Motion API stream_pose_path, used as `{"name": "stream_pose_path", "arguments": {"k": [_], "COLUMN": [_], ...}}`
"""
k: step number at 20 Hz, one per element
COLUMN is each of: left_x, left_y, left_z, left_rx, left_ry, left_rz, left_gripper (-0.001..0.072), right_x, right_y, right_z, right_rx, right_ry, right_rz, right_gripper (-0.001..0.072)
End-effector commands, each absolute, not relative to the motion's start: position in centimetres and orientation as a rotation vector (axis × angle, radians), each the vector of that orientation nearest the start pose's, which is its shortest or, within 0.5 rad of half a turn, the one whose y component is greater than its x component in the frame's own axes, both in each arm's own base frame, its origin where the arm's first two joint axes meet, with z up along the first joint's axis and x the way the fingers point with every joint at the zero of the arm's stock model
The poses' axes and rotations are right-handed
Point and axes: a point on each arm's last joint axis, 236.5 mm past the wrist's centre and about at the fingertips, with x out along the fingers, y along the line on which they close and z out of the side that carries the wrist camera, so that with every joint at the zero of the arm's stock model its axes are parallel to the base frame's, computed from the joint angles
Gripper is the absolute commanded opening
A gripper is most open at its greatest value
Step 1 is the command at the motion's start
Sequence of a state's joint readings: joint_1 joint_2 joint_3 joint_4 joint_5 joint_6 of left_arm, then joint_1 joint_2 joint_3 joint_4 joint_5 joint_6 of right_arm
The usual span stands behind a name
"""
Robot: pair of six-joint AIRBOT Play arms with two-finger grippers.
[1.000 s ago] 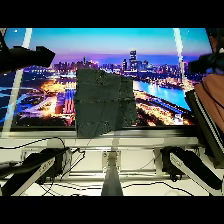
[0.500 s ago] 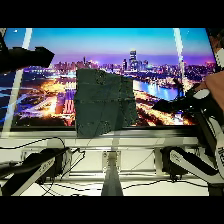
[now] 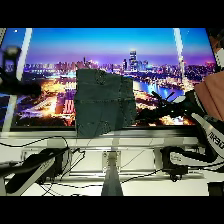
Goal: Fold the clothes and pants, and hang the long-sleeved shirts on hangers.
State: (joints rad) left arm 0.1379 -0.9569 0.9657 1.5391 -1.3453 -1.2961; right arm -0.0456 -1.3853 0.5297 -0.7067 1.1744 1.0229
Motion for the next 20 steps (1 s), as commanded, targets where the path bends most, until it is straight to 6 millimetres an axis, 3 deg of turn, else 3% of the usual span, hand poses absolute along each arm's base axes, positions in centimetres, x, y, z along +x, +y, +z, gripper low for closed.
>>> {"name": "stream_pose_path", "arguments": {"k": [1,2,4,6,7,10,13,17,18,19,20], "left_x": [21.2,19.3,16.6,15.5,15.3,15.2,14.9,18.3,18.4,18.2,18.0], "left_y": [-1.1,-3.0,-6.1,-7.4,-7.5,-8.4,-9.9,-12.2,-12.8,-13.2,-13.4], "left_z": [-3.6,-5.2,-7.4,-9.3,-10.1,-11.7,-12.2,-13.4,-13.4,-13.3,-13.0], "left_rx": [-0.078,-0.132,-0.237,-0.306,-0.323,-0.381,-0.444,-0.572,-0.577,-0.569,-0.547], "left_ry": [1.564,1.603,1.641,1.652,1.652,1.655,1.693,1.593,1.584,1.584,1.579], "left_rz": [-0.305,-0.384,-0.501,-0.514,-0.499,-0.497,-0.532,-0.506,-0.540,-0.574,-0.620], "left_gripper": [0.0478,0.0477,0.0478,0.0478,0.0478,0.0481,0.0481,0.0478,0.0430,0.0208,0.0075], "right_x": [21.4,21.5,21.5,22.5,23.2,25.2,26.1,26.3,26.3,26.4,26.7], "right_y": [16.4,16.6,16.6,17.3,17.9,18.9,18.8,18.7,18.7,18.8,18.8], "right_z": [-12.5,-12.3,-12.3,-11.7,-11.1,-9.7,-9.6,-9.7,-9.7,-9.5,-9.1], "right_rx": [0.656,0.667,0.657,0.649,0.672,0.750,0.755,0.750,0.750,0.744,0.738], "right_ry": [1.633,1.630,1.623,1.547,1.503,1.411,1.382,1.378,1.377,1.376,1.368], "right_rz": [0.614,0.614,0.631,0.695,0.718,0.740,0.721,0.712,0.712,0.720,0.734], "right_gripper": [0.0455,0.0400,0.0357,0.0108,0.0038,0.0037,0.0037,0.0037,0.0037,0.0037,0.0037]}}
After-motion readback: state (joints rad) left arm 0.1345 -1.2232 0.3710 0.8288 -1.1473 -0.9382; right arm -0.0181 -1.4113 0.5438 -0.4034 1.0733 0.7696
